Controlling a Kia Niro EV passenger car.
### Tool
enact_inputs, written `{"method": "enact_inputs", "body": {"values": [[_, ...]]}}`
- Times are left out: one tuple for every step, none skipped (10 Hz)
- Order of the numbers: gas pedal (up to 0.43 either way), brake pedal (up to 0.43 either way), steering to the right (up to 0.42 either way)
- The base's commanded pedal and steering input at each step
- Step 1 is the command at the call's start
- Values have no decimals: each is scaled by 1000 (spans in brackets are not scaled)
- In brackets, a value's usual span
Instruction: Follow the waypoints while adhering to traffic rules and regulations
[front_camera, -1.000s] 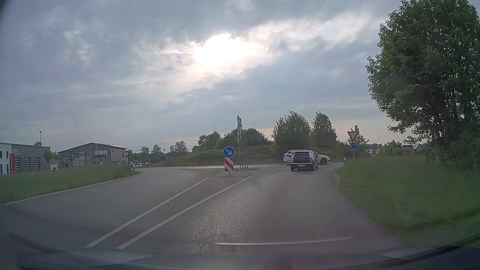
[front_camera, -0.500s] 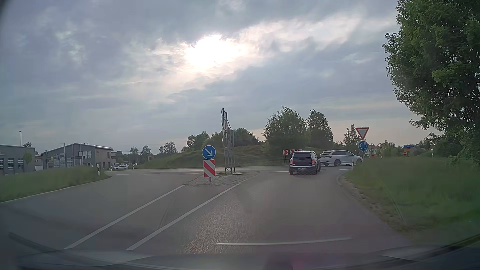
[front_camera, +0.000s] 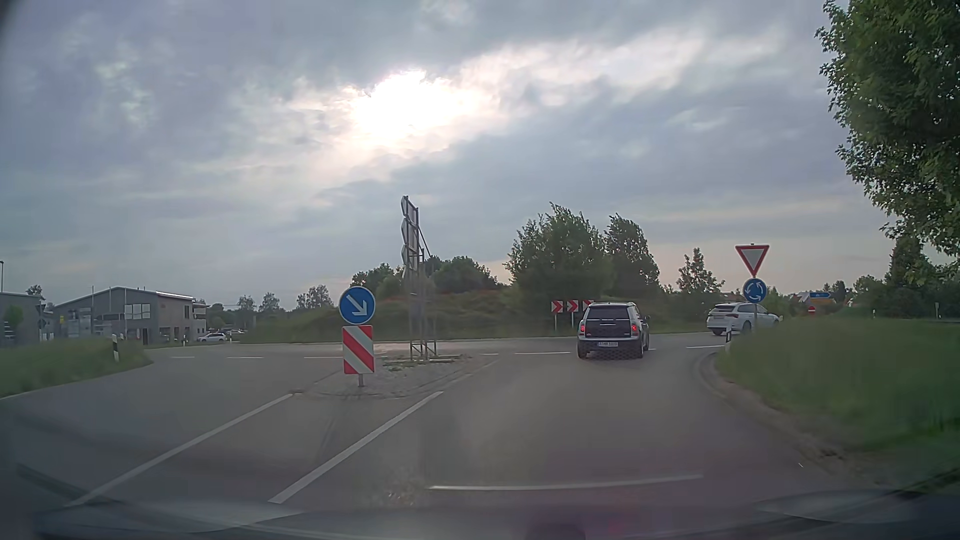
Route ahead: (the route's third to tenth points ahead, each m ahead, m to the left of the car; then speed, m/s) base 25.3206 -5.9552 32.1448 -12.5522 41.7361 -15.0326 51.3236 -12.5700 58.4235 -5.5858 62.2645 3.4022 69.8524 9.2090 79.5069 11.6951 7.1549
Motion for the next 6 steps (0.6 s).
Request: {"method": "enact_inputs", "body": {"values": [[0,30,50],[0,61,53],[0,61,55],[0,49,58],[0,0,62],[0,0,69]]}}
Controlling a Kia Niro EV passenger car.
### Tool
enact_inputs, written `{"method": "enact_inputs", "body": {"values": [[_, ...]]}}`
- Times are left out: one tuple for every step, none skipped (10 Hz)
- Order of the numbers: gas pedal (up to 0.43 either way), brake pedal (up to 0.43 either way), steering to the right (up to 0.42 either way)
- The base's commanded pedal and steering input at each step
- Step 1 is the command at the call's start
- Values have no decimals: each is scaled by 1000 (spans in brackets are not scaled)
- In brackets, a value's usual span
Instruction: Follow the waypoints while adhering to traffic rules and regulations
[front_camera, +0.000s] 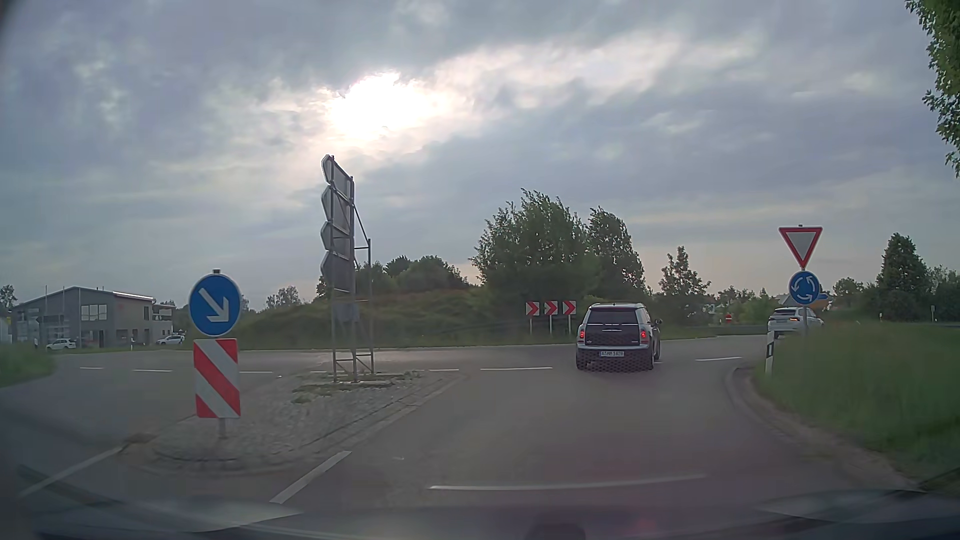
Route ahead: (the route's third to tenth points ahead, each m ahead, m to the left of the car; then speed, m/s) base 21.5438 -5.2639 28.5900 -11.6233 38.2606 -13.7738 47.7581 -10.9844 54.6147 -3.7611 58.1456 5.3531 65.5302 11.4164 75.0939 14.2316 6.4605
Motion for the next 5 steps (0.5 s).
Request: {"method": "enact_inputs", "body": {"values": [[0,0,76],[0,0,84],[0,0,94],[0,0,105],[0,0,114]]}}
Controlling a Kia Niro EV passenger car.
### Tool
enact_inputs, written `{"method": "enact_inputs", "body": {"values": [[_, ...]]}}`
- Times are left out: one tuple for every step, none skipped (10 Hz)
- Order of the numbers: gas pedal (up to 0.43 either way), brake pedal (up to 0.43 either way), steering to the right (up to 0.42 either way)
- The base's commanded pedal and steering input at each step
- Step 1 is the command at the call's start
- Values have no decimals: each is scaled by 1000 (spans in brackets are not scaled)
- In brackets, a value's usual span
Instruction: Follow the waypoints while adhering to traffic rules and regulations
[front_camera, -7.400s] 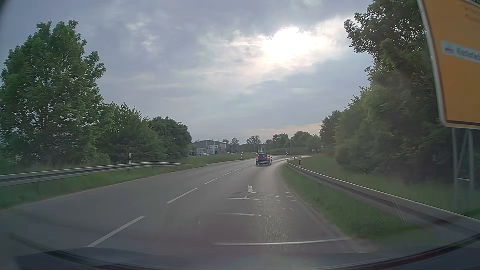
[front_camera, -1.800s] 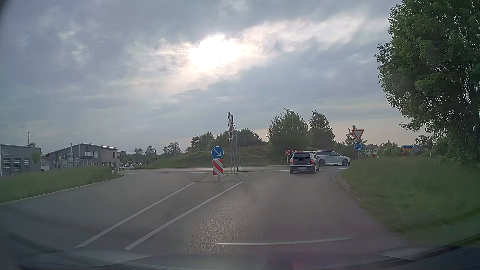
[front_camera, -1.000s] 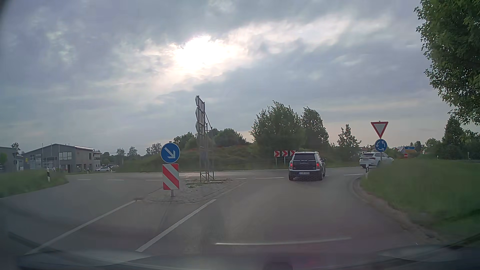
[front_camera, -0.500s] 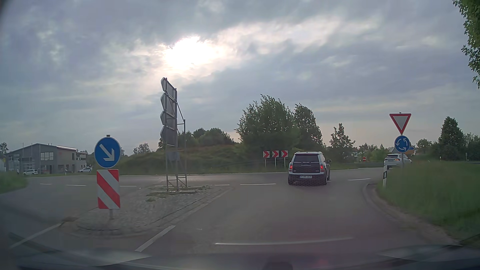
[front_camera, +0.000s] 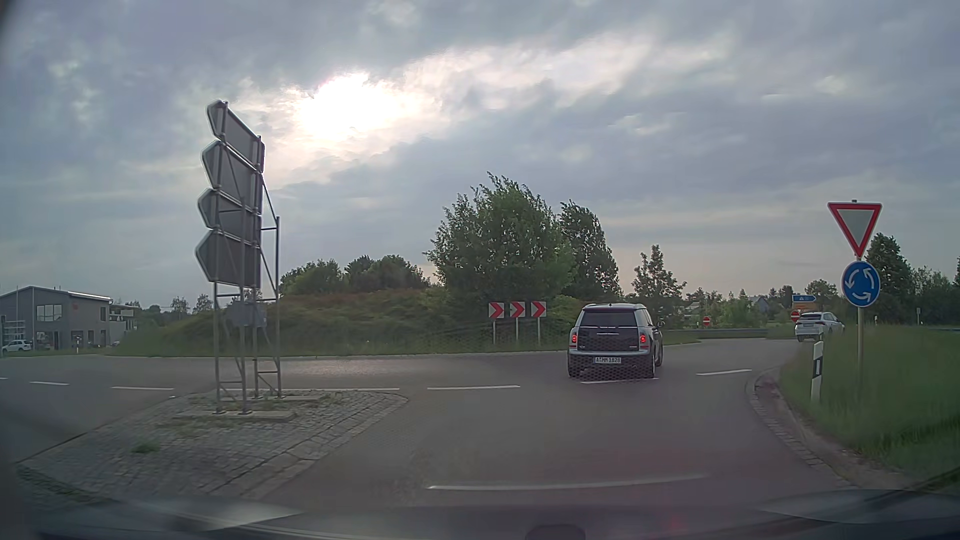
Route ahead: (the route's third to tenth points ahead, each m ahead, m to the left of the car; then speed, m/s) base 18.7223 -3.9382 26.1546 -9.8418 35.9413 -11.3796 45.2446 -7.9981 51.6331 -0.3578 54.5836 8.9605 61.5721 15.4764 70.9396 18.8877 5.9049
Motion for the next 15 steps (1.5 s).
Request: {"method": "enact_inputs", "body": {"values": [[0,0,119],[0,0,131],[0,0,140],[8,0,145],[67,0,152],[98,0,157],[110,0,160],[130,0,162],[138,0,162],[150,0,162],[157,0,162],[157,0,162],[157,0,162],[157,0,162],[157,0,161]]}}
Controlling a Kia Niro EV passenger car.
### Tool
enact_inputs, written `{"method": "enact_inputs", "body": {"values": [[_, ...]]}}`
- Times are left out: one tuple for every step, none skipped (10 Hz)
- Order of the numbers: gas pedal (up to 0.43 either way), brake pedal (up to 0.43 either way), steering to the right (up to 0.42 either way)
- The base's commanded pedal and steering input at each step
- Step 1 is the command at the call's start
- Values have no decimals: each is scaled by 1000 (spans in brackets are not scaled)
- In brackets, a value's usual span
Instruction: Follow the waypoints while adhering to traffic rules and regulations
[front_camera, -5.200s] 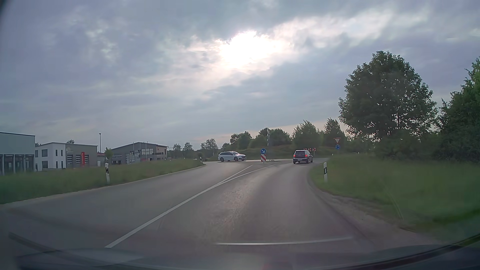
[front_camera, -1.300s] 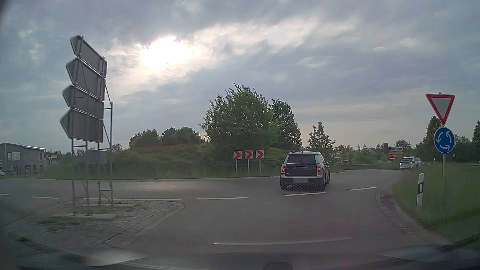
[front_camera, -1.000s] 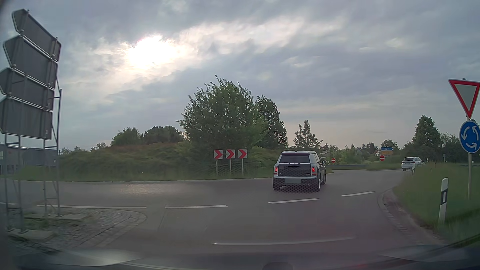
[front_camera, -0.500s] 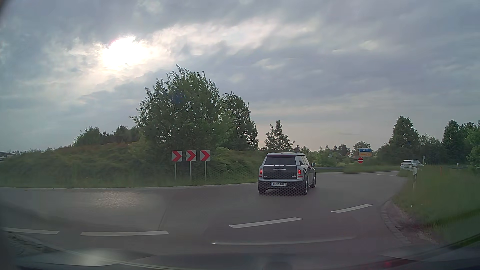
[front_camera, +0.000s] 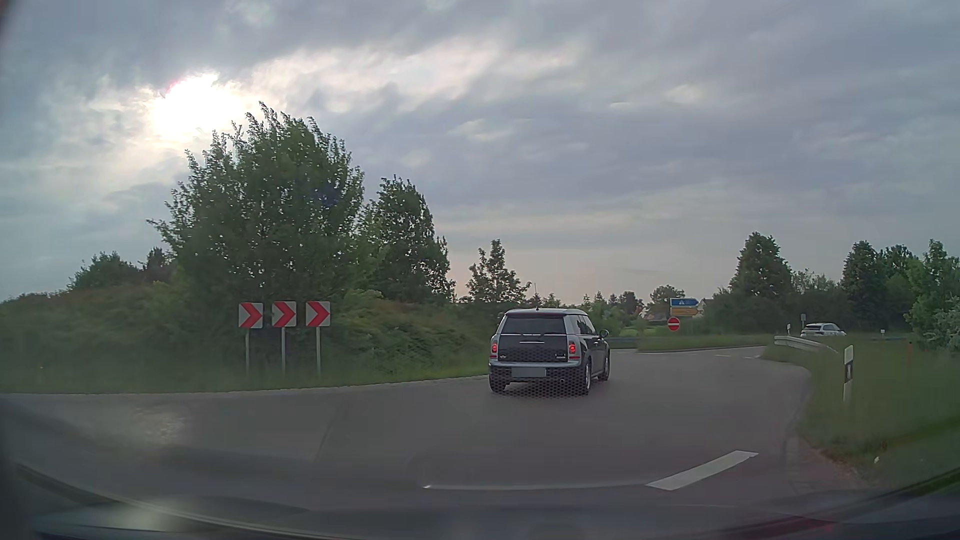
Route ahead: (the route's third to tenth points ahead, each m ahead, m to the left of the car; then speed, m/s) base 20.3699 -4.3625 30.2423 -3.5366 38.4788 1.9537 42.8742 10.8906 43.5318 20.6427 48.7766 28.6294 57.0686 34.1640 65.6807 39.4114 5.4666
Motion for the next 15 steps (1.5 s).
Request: {"method": "enact_inputs", "body": {"values": [[157,0,161],[157,0,161],[157,0,161],[157,0,160],[157,0,160],[157,0,159],[157,0,156],[157,0,151],[157,0,139],[157,0,123],[157,0,116],[157,0,112],[157,0,106],[150,0,91],[150,0,70]]}}
